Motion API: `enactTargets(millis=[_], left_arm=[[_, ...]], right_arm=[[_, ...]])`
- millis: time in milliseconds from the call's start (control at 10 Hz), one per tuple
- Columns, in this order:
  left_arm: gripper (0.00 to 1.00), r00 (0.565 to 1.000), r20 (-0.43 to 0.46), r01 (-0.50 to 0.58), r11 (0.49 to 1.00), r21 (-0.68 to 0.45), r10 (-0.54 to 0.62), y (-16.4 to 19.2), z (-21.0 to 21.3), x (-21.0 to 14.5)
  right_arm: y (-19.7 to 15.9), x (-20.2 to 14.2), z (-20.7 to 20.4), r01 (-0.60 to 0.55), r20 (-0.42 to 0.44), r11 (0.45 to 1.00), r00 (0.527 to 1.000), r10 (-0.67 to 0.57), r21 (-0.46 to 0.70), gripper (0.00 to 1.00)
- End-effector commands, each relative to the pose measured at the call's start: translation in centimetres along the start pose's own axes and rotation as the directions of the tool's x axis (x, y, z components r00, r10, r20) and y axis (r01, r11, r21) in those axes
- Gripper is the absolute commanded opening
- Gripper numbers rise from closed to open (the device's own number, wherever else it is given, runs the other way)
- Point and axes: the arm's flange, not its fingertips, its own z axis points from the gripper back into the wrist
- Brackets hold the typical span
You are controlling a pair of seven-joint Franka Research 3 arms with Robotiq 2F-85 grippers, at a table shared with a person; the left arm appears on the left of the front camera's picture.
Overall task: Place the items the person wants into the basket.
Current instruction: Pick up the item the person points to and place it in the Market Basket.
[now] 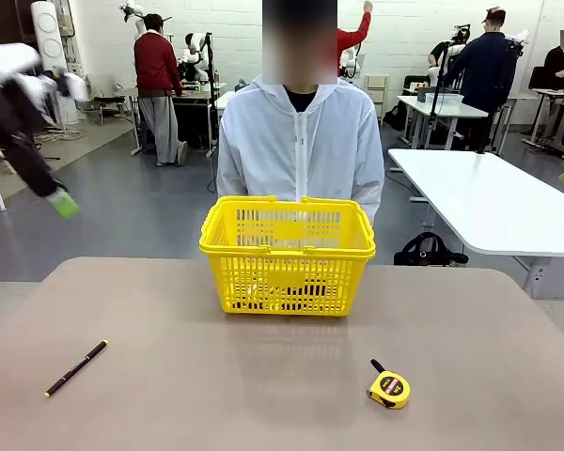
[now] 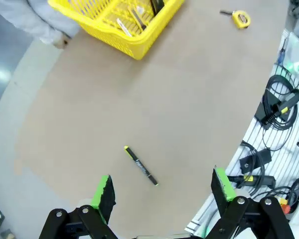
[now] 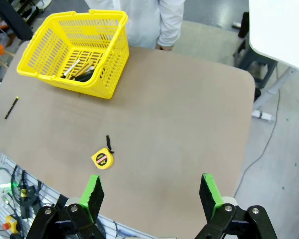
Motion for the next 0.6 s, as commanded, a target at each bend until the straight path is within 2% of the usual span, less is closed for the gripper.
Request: enactTargets(millis=[0,200,300,500], left_arm=[[1.00,0.986,0.156,0.069,0.996,-0.050,-0.061,-0.1,2.5,-4.9],[1.00,0.974,0.225,0.062,0.993,-0.099,-0.038,1.5,5.7,-7.2],[1.00,0.968,0.249,0.057,0.995,-0.085,-0.034,1.5,6.8,-8.4],[1.00,0.960,0.279,0.058,0.994,-0.096,-0.029,1.9,7.6,-9.1]], right_arm=[[0.0,-0.1,-0.2,0.001,-0.008,1.000,1.000,-0.001,-0.003,1.00],[0.0,-0.1,-0.2,0.001,-0.008,1.000,1.000,-0.001,-0.003,1.00],[0.0,-0.1,-0.2,0.001,-0.008,1.000,1.000,-0.001,-0.003,1.00],[0.0,-0.1,-0.2,0.001,-0.008,1.000,1.000,-0.001,-0.003,1.00]])
